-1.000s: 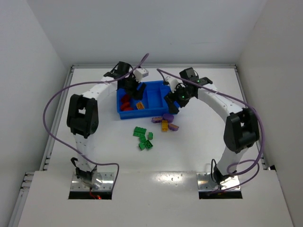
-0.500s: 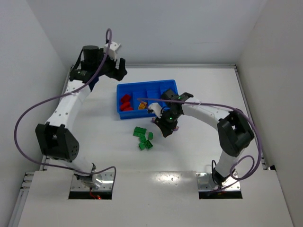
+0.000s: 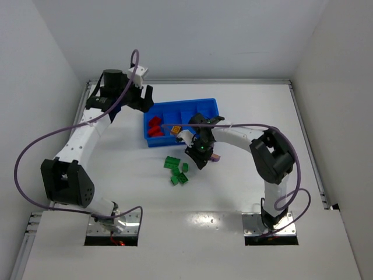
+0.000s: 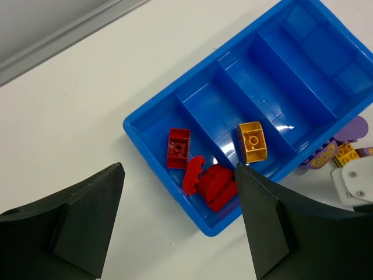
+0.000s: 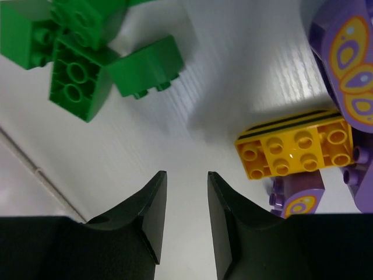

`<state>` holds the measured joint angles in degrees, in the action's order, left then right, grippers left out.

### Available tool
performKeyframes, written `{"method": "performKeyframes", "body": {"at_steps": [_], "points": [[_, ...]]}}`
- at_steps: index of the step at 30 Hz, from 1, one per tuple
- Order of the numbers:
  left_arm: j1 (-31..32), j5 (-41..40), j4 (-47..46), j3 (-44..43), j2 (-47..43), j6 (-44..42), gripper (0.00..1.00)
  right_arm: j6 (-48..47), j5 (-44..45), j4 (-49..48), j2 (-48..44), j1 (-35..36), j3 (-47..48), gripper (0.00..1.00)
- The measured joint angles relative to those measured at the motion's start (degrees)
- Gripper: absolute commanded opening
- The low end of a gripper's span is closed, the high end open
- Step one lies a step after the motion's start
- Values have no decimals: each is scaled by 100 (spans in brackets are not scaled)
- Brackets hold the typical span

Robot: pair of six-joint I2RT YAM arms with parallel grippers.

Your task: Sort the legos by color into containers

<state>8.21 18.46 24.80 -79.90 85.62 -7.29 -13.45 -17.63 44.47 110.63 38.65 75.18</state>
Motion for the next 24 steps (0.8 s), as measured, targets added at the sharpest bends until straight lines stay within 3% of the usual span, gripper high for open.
{"method": "performKeyframes", "body": {"at_steps": [7, 16, 24], "points": [[-28, 2, -24, 52, -118, -61, 83, 308, 671, -59, 46, -107, 2, 35], [-83, 44, -28, 63, -116, -129, 83, 627, 1290, -238, 245, -450, 31, 57], [-122, 66, -76, 214, -116, -173, 83, 710, 892, -131, 431, -553, 485, 65]]}}
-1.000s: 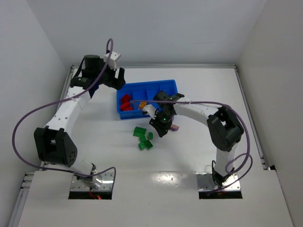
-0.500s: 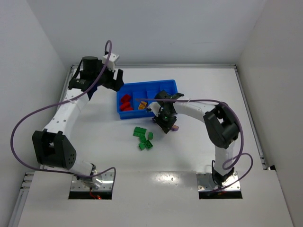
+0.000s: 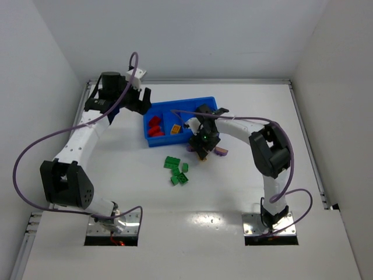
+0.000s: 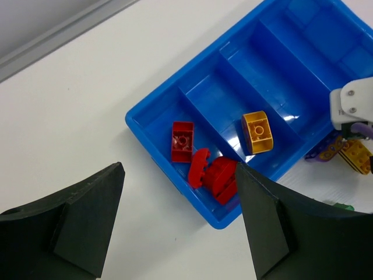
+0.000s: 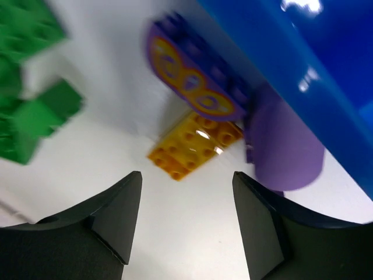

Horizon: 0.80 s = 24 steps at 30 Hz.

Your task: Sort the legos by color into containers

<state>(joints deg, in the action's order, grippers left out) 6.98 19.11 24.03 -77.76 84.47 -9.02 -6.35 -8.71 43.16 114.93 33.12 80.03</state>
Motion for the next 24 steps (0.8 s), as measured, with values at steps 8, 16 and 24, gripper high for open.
{"method": "performKeyframes", "body": {"at_steps": [8, 16, 24], "points": [[0, -7, 9, 256, -17, -24, 83, 306, -678, 107, 0, 129, 310, 68], [0, -35, 4, 278, -61, -46, 83, 1624, 286, -168, -46, 387, 190, 65], [0, -50, 2, 278, -74, -61, 83, 2675, 1338, -433, -166, 658, 22, 63]]}}
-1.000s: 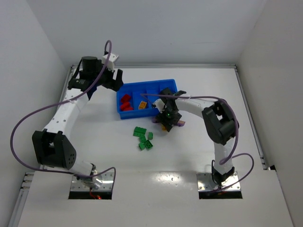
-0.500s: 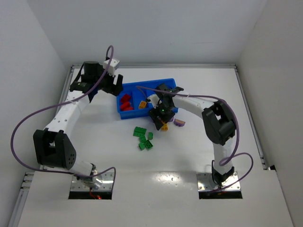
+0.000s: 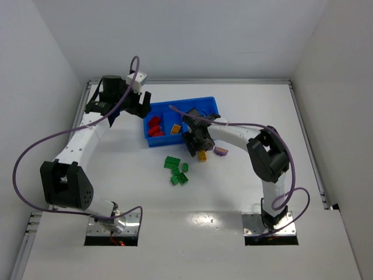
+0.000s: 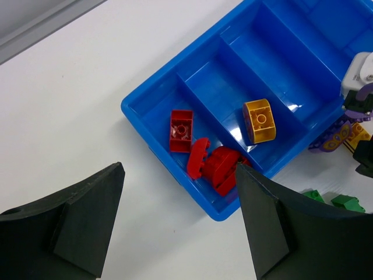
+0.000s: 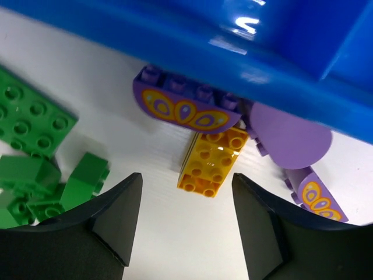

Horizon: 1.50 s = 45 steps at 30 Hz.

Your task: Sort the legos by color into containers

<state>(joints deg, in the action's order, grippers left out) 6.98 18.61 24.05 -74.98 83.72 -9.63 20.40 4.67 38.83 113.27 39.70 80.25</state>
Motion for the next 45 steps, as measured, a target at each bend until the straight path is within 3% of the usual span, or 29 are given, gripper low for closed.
{"method": "performKeyframes", "body": {"at_steps": [14, 22, 26, 29, 32, 34, 39, 43, 45], "points": [[0, -120, -4, 28, -68, -85, 83, 518, 223, -435, 22, -175, -415, 57], [0, -151, -7, 28, -70, -162, 83, 603, 190, -732, 90, -175, -680, 40], [0, -151, -7, 28, -70, -192, 83, 647, 168, -837, 83, -175, -778, 23], [0, -153, -9, 28, -70, -192, 83, 638, 173, -914, 39, -168, -846, 22], [0, -153, -13, 33, -70, -195, 83, 501, 179, -1043, -153, -136, -1067, 7], [0, -151, -17, 55, -70, -190, 83, 321, 197, -1014, -402, -35, -1257, 4], [0, -269, -28, 140, -70, -61, 83, -297, 240, -1051, -1451, 402, -1412, 4], [-4, -444, -76, 140, -83, 101, 100, -732, 238, -1200, -1926, 376, -1049, 8], [-26, -599, -105, 140, -111, 258, 100, -861, 232, -1152, -1718, 297, -457, 8]]}}
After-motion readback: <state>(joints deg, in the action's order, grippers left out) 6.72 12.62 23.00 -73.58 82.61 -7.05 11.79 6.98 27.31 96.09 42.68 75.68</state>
